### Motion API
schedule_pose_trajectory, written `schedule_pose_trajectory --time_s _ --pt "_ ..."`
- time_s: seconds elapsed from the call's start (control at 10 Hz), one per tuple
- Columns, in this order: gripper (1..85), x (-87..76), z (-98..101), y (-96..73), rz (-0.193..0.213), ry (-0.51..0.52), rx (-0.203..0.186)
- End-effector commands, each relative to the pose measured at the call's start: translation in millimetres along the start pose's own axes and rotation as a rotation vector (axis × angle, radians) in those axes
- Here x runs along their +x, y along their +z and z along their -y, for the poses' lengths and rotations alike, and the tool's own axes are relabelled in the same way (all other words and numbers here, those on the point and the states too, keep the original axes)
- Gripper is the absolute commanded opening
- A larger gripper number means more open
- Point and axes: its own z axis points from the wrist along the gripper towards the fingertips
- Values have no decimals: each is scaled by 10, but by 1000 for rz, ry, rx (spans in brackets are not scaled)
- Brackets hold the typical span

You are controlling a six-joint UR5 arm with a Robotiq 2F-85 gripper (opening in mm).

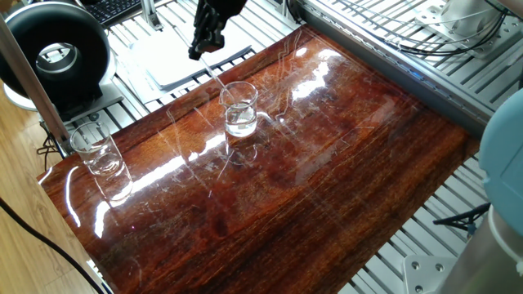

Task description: Stir the beaker with a glass rod

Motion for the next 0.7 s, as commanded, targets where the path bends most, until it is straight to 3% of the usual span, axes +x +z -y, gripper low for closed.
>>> schedule_pose_trajectory --time_s 0.0,0.4,0.6 --pt "10 -67 -71 -6 16 75 -25" --pt "10 84 -160 -102 0 68 -29" --pt "10 150 -80 -111 -16 7 -4"
